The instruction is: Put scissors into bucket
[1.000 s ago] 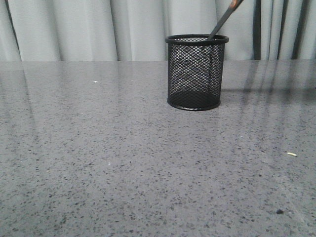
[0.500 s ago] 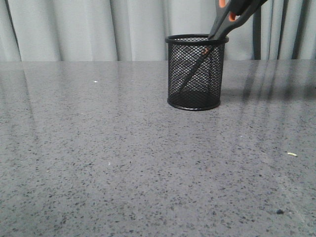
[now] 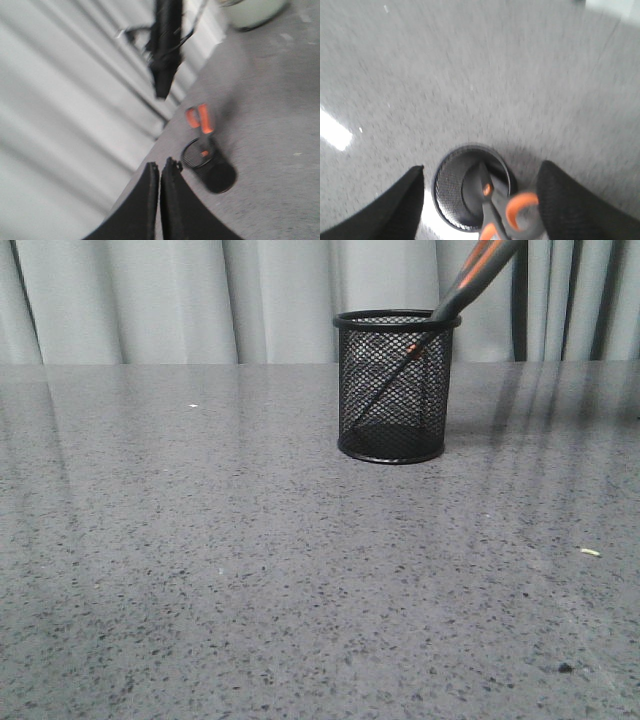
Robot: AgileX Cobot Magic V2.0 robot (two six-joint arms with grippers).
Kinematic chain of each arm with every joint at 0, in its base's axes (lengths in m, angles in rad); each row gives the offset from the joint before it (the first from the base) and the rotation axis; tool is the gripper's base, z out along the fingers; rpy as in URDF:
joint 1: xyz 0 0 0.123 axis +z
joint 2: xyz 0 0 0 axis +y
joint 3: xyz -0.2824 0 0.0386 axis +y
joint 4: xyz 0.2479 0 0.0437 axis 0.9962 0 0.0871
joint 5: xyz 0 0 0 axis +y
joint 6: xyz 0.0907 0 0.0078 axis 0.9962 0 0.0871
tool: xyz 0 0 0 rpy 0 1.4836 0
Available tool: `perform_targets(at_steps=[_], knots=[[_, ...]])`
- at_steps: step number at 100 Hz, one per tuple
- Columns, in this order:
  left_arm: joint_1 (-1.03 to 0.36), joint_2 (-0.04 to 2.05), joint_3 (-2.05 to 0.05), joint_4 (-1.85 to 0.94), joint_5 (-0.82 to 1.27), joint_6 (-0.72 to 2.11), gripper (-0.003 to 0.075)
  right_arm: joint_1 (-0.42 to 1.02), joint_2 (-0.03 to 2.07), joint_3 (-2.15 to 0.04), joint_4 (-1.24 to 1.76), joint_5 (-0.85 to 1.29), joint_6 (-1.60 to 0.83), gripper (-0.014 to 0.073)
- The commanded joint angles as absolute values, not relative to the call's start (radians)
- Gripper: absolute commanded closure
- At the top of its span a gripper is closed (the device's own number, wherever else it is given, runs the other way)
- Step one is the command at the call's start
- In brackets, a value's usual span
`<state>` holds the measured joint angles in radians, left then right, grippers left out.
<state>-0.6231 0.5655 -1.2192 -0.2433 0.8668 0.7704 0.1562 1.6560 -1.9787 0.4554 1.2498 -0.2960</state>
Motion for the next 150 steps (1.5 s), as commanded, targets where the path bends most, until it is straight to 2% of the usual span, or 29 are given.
perform_targets(at_steps=[1,7,12,24,38,54,71,85,104,150], knots=[[-0.629,0.564,-1.236,-0.070,0.745,0.550,0.0740,0.156,1.601,-2.085,0.474,1.261,-0.299,0.0282],[-0.629,0.543,-1.230,0.049,0.732,0.426,0.0740,0.156,1.572,-2.111,0.474,1.293,-0.299,0.0514],[-0.629,0.516,-1.209,0.136,0.710,0.327,0.0740,0.156,1.531,-2.105,0.478,1.293,-0.302,0.0666],[-0.629,0.410,-1.095,0.262,0.629,0.157,0.0740,0.156,1.395,-2.028,0.478,1.288,-0.324,0.0638],[-0.629,0.256,-0.895,0.304,0.553,0.093,0.0740,0.156,1.163,-1.797,0.475,1.212,-0.369,0.0638],[-0.629,0.112,-0.683,0.302,0.526,0.077,0.0740,0.156,0.815,-1.365,0.379,0.956,-0.395,0.0638],[-0.629,0.042,-0.513,0.302,0.367,0.042,0.0740,0.156,0.413,-0.869,0.313,0.623,-0.395,0.0638],[-0.629,0.042,-0.442,0.302,0.320,0.042,0.0740,0.156,0.196,-0.617,0.317,0.504,-0.395,0.0638],[-0.629,0.042,-0.417,0.296,0.323,0.042,0.0739,0.156,0.091,-0.498,0.317,0.377,-0.395,0.0638],[-0.629,0.042,-0.417,0.284,0.323,0.042,0.0740,0.156,0.092,-0.493,0.317,0.372,-0.395,0.0638]])
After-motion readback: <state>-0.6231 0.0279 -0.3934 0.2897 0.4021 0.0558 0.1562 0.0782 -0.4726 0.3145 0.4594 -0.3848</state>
